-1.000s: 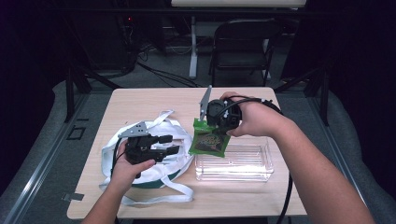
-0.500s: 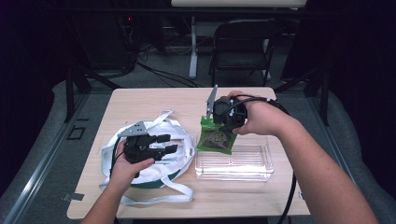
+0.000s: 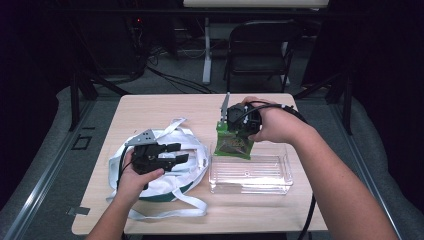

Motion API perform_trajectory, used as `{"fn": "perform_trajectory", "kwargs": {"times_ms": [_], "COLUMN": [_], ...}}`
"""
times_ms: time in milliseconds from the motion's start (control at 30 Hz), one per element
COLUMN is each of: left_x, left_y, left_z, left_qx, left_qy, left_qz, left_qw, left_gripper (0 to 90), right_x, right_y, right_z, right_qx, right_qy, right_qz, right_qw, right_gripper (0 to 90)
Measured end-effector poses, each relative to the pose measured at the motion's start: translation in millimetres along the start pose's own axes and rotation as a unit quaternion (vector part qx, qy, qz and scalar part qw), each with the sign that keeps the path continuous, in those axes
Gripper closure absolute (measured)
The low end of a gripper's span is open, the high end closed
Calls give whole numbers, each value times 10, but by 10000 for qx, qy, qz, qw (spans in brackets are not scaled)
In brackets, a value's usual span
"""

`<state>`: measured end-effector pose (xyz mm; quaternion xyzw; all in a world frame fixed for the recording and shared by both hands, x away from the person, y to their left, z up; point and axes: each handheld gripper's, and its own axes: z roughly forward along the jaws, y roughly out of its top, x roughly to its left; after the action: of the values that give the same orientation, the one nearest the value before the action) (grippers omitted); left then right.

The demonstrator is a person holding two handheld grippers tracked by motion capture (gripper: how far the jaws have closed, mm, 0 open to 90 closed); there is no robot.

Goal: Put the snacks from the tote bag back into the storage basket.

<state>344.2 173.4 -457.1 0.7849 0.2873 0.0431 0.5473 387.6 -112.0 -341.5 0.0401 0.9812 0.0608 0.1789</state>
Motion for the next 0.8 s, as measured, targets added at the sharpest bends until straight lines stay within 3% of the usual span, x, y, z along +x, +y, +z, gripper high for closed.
{"fn": "perform_trajectory", "kwargs": {"times_ms": [800], "left_x": [64], "left_y": [-28], "left_z": [-12], "left_qx": [-16], "left_qy": [69], "left_qz": [-96], "left_qw": [9999], "left_gripper": [436], "right_x": [-55], "right_y": [-64], "right_z": [550], "right_qx": [126], "right_qy": [-55], "right_qz": [49], "right_qw": [9999], "right_gripper": [767]}}
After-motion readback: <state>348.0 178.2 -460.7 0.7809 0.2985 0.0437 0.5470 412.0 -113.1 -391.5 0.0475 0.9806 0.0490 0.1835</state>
